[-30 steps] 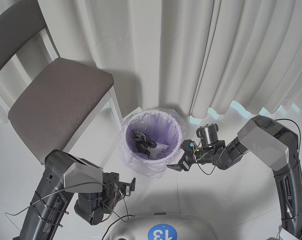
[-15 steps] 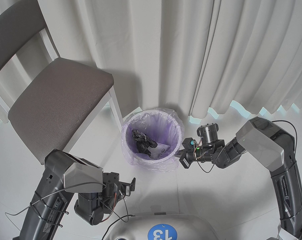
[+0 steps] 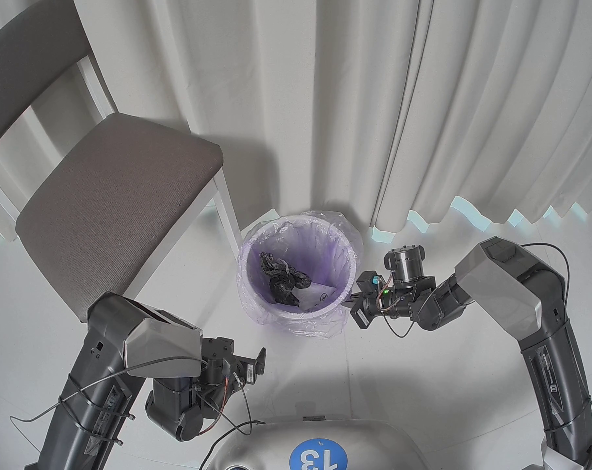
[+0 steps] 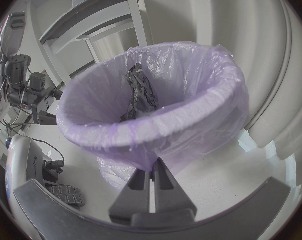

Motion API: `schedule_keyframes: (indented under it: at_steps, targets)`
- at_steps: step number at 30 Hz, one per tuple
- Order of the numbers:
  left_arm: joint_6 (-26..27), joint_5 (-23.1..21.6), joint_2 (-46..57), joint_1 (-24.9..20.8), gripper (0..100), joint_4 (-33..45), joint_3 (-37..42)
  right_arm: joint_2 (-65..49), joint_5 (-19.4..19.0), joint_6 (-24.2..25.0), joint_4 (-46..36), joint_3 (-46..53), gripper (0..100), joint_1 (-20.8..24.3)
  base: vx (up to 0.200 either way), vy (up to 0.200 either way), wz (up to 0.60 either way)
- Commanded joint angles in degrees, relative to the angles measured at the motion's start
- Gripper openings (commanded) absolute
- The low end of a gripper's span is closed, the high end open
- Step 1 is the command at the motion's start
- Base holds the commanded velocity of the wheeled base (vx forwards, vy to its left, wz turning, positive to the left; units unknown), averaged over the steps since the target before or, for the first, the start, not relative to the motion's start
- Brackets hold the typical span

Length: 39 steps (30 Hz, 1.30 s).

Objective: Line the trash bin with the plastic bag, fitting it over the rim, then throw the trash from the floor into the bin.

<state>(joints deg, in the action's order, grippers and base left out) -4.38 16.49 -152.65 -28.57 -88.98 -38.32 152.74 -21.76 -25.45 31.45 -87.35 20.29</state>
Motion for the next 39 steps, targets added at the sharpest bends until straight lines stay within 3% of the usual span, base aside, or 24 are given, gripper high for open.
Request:
schedule_keyframes:
  at_steps: [1, 11, 39]
  targets:
    - [-0.11, 0.03, -0.02, 0.01, 100, -1.02, -0.01, 0.28, -0.04, -0.03, 0.19, -0.11, 100, 0.02, 0.000, 0.000, 0.00]
    - [-0.02, 0.03, -0.02, 0.01, 100, -1.02, -0.01, -2.36, -0.04, 0.67, 0.80, 4.20, 100, -0.51, 0.000, 0.000, 0.00]
    - [0.86, -0.41, 2.36, 1.42, 100, -1.02, -0.80, -24.68, 0.67, 3.04, 16.98, 34.35, 100, -4.38, 0.000, 0.000, 0.00]
